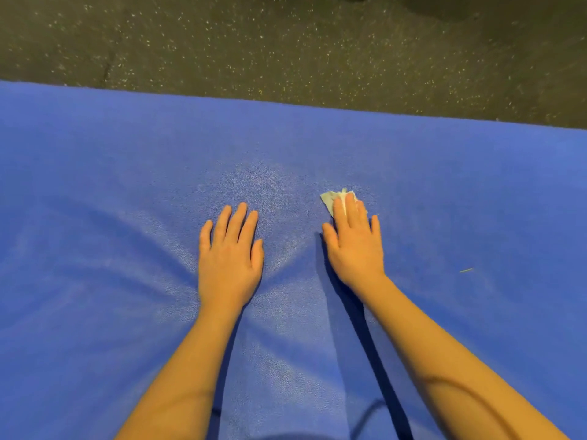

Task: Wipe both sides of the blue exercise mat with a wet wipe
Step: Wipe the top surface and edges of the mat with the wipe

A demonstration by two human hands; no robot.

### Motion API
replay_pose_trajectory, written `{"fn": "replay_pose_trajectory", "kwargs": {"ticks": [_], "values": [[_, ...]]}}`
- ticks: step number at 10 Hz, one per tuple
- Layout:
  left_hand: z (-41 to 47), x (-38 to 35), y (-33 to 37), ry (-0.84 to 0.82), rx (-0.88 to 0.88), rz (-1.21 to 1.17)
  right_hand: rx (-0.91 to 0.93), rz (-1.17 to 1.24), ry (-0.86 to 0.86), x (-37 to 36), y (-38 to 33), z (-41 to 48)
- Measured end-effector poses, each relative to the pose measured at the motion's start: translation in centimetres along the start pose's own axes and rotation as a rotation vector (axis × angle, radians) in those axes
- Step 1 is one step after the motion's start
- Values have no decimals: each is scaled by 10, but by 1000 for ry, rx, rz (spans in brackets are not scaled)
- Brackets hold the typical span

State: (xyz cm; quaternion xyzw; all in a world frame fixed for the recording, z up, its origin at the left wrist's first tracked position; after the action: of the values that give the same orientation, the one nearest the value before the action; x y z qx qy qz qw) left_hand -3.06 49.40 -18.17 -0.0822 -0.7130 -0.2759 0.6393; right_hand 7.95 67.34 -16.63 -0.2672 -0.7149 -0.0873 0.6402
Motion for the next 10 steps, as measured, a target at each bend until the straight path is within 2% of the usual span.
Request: {"fn": "replay_pose_trajectory", "kwargs": {"ticks": [1,2,3,4,5,6,7,8,9,10], "values": [[0,0,1,8,3,1,256,37,-81,-4,-24,-6],[-1,0,1,16,6,12,358,-41,-86,4,-5,5],[0,0,0,22,11,9,83,-31,22,7,8,41],[0,0,0,29,11,12,65,48,28,3,-18,57],[0,-1,0,37,7,16,315,-4,-39,3,-20,48],[0,-2,0,39,3,21,191,-55,-3,9,5,72],[1,-1,0,41,2,24,47,14,7,10,-7,93],[1,-1,0,50,1,21,288,26,-38,6,-28,80],[1,0,1,52,-2,20,304,-84,-32,13,-2,88],[1,0,1,49,-1,11,63,-61,-9,17,7,126]]}}
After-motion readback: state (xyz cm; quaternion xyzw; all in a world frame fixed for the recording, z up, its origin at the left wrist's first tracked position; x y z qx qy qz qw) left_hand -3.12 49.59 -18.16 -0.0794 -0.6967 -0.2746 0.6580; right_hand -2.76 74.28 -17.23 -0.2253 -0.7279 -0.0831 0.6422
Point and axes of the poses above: each hand's wrist, its own z-axis towards the middle knuckle, its own x-axis out of the back of the hand, y = z × x, the point moved 2 cm from there along z, towards the middle knuckle, and after that the axes turned 12 degrees about x, right-handed, at the moved point
